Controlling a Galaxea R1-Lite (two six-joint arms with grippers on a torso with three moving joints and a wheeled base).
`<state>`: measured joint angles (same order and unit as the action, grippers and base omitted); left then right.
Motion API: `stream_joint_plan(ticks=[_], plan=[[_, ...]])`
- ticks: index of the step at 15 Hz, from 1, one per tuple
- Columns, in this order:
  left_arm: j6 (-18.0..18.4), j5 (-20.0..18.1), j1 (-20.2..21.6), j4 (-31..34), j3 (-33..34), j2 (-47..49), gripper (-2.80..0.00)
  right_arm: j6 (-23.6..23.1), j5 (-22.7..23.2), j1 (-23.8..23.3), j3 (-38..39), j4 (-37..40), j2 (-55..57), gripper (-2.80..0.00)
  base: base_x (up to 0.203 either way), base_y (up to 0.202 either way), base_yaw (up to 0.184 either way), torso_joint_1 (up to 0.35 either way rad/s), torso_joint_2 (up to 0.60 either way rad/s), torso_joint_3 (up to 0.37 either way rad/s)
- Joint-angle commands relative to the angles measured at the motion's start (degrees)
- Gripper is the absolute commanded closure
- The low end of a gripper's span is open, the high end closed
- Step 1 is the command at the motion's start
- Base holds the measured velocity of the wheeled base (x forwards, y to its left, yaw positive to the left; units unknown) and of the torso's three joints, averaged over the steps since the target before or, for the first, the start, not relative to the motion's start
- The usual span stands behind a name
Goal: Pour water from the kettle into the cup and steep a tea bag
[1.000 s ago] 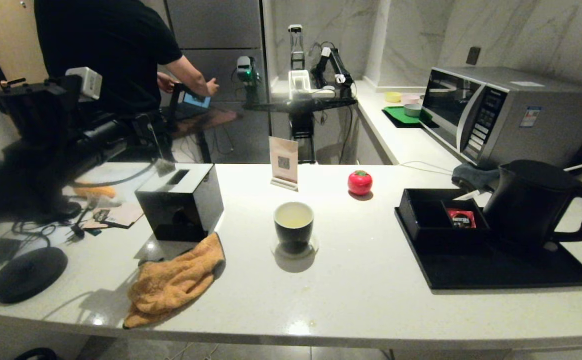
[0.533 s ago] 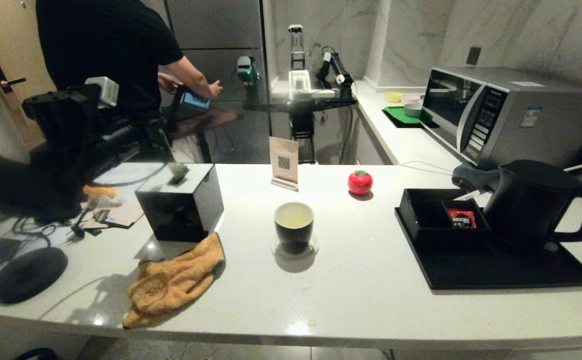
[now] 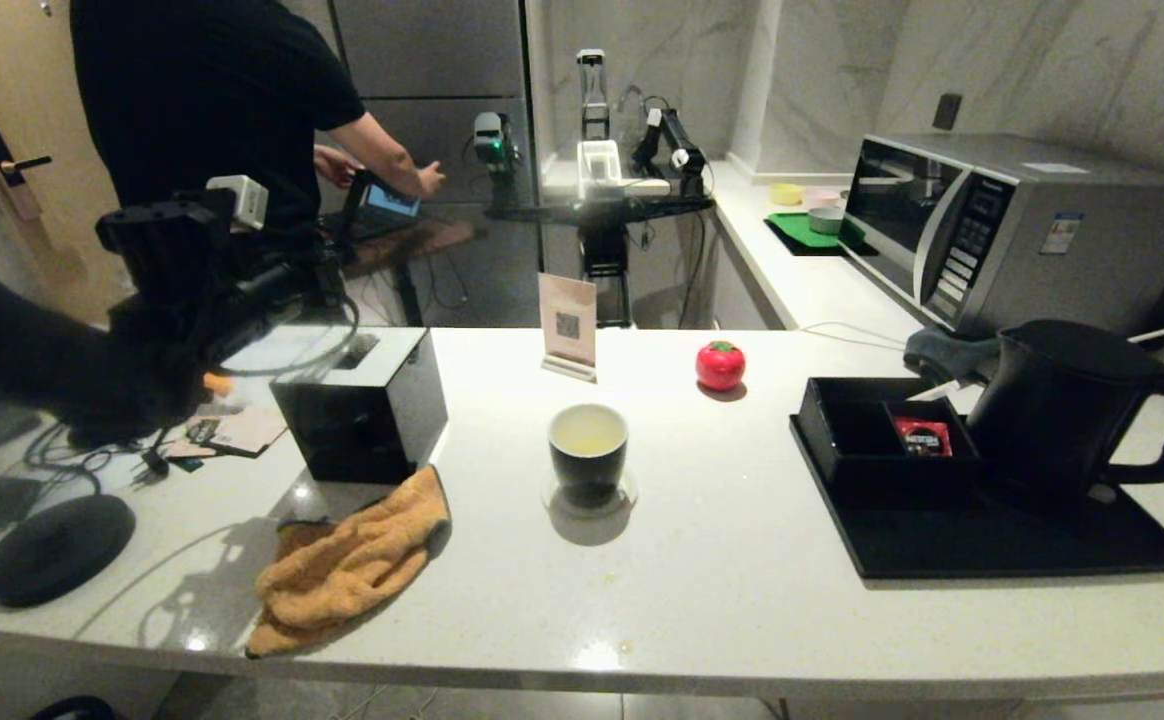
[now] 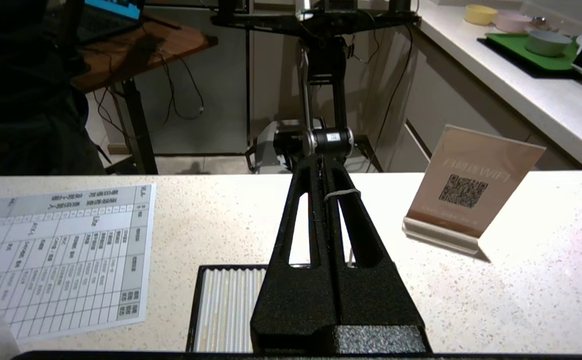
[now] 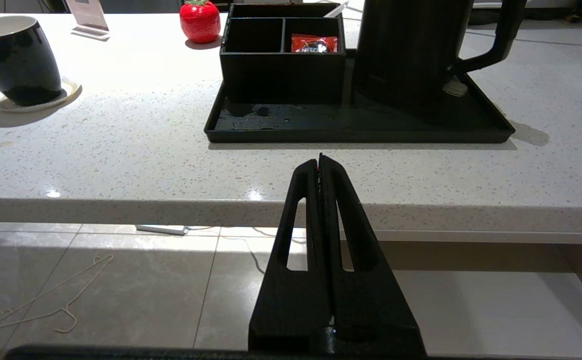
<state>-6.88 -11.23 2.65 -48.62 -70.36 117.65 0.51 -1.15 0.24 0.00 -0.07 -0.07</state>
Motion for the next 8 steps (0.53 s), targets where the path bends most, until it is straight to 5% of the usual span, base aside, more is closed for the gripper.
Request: stream_joint_plan(ticks=[1, 8], plan=[[0.0, -0.1, -0.2, -0.3, 0.1, 1.1, 0.00, 0.0, 0.0, 0.0, 0.0, 0.0, 0.1, 0.00, 0.000, 0.000, 0.000, 0.000, 0.00, 0.000], [0.0, 0.0, -1.9, -0.4, 0.8, 0.5, 0.00, 0.0, 0.0, 0.0, 0.0, 0.0, 0.1, 0.00, 0.000, 0.000, 0.000, 0.000, 0.00, 0.000]])
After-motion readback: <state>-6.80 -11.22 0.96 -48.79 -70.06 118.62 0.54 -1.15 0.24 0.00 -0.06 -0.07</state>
